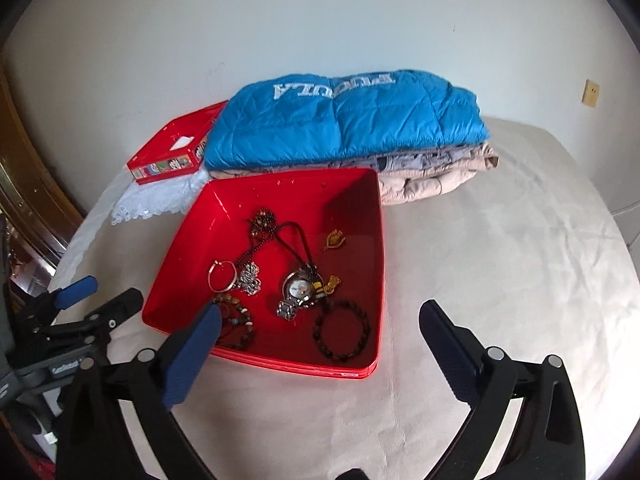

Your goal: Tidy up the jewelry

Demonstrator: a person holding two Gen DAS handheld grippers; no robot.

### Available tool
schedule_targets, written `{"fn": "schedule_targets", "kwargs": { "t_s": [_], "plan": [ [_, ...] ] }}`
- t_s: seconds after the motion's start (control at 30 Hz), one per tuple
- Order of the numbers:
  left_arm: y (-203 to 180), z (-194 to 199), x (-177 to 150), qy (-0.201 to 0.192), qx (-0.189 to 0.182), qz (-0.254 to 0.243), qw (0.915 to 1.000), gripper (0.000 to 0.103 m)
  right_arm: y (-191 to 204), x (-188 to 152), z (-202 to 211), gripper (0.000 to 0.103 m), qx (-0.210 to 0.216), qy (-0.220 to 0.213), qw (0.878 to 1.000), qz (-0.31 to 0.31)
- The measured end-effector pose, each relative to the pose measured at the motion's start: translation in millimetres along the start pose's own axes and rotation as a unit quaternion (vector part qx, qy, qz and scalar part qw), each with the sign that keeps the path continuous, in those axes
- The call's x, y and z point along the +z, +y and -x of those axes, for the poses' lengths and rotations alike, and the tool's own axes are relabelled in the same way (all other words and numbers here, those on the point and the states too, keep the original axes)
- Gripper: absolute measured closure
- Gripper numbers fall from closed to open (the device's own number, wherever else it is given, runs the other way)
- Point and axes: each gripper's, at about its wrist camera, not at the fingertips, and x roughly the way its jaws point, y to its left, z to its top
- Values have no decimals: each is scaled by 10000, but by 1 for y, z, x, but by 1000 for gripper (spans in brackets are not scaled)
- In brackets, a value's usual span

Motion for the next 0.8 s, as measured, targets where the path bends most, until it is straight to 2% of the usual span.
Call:
{"fn": "schedule_targets", "kwargs": {
  "t_s": [0.17, 0.43, 0.8],
  "plan": [
    [8, -16, 0, 14, 4, 31, 10000, 3, 1, -7, -20, 4, -30, 225, 9997, 90],
    [13, -20, 1, -80, 10, 16, 10000, 3, 12, -13, -27, 4, -105, 193, 9994, 261],
    [9, -20, 0, -141, 70, -68, 9999, 3, 3, -12, -34, 4, -126, 258, 9995, 166]
  ]
}}
